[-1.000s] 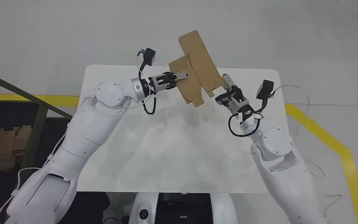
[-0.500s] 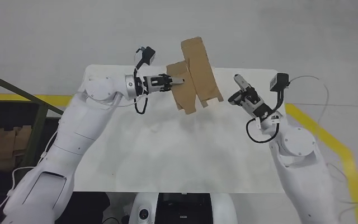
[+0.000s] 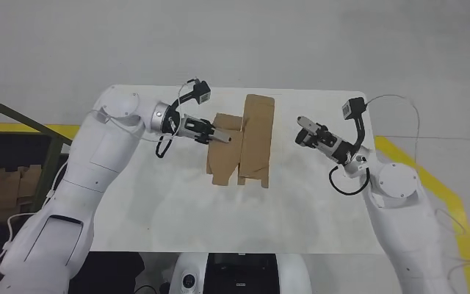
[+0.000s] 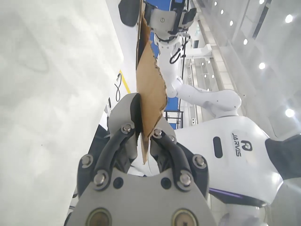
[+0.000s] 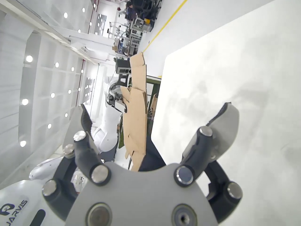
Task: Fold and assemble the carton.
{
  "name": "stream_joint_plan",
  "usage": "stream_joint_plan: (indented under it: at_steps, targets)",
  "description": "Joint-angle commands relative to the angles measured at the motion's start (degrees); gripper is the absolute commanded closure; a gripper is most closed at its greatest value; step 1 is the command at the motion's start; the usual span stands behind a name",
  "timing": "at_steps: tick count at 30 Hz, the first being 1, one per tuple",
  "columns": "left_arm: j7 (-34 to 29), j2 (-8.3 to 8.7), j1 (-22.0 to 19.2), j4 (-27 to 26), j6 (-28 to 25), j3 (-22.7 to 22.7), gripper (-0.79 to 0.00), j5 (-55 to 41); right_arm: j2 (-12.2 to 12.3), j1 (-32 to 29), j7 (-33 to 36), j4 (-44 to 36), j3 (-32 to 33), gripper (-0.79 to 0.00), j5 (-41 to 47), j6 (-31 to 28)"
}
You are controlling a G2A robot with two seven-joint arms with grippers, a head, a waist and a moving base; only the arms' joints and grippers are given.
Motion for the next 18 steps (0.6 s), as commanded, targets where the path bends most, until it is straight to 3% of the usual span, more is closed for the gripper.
stream_joint_plan:
  at_steps: [1, 13, 18]
  targets:
    - [-0.62, -0.07, -0.21, 0.43, -0.16, 0.5, 0.0, -0.25, -0.05, 0.63, 2.1, 0.62, -1.24, -0.785, 0.28, -1.17]
    - [-0.62, -0.21, -2.31, 2.45, -0.91, 5.03, 0.0, -1.44, -0.73, 3.81, 5.32, 5.06, -7.06, -0.785, 4.01, -4.83]
    - [-0.62, -0.26, -2.85, 2.61, -1.53, 6.31, 0.0, -2.23, -0.87, 4.19, 5.99, 6.26, -8.33, -0.554, 5.15, -5.7]
